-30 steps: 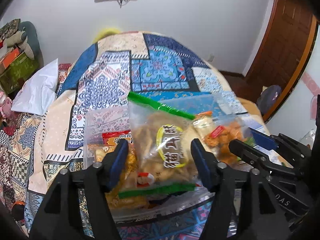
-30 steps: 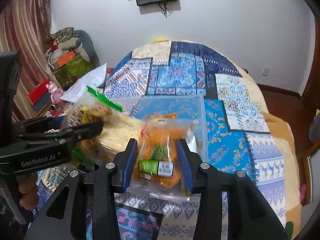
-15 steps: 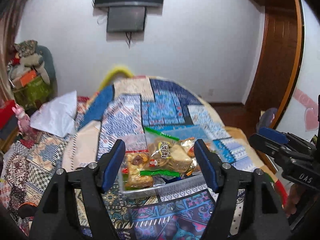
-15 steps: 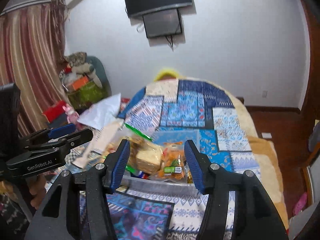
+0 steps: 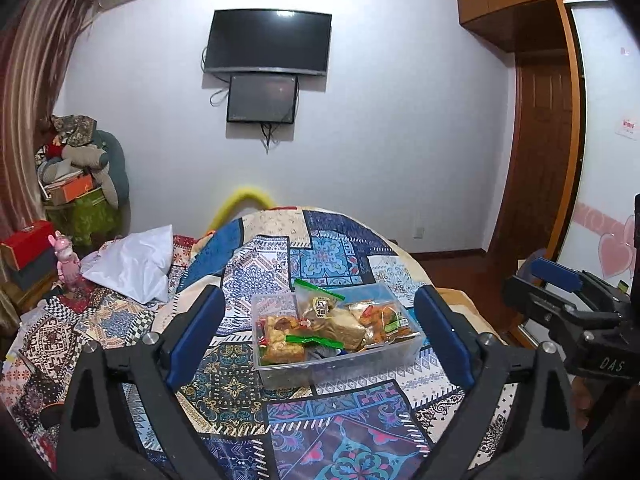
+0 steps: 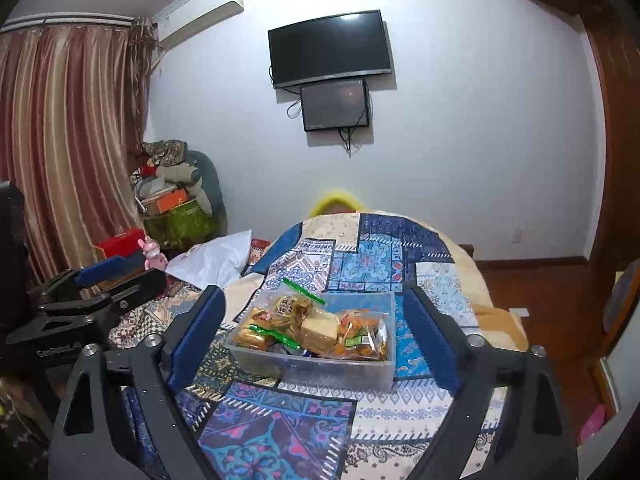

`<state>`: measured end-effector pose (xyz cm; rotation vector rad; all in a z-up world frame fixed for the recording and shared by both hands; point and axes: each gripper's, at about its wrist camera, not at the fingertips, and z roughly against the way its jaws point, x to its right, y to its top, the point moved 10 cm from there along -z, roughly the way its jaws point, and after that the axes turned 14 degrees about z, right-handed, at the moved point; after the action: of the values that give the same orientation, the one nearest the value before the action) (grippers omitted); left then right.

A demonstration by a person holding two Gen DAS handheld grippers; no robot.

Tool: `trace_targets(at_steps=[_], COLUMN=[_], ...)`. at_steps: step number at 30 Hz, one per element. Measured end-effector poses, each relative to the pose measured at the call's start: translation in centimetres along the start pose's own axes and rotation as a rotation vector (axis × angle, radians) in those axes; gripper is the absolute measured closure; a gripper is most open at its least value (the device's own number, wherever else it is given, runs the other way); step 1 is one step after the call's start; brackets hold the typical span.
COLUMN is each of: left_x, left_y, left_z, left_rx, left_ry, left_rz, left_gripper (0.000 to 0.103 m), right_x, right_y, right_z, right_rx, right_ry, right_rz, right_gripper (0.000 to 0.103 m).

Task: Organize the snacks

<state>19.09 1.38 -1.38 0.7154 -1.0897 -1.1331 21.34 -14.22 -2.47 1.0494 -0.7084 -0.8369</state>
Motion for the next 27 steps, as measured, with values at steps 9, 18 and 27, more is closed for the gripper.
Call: trace_targets(at_steps=[9,18,27], left_x=[-0.6,-0.6,-0.4], left_y=[-0.5,-0.8,-1.2], left_z=[0.6,0.4,0.4], left_rx=[0.013,0.012,0.006], left_ry=[-0.007,-0.001,-0.002], left_rz=[0.023,0.012,-0.001], left_gripper=[0.005,0.005,0.005], right_x=[0.0,0.0,0.1], right_y=[-0.5,-1.6,-2.3], right_z=[0.7,0.6,0.7], right_rx=[0.019,-0.004,-0.018], right_ry=[-0.028,-0.028,-0.029], right_rz=[-0.015,-0.021,-0.020], right_gripper=[0.000,0.000,0.000])
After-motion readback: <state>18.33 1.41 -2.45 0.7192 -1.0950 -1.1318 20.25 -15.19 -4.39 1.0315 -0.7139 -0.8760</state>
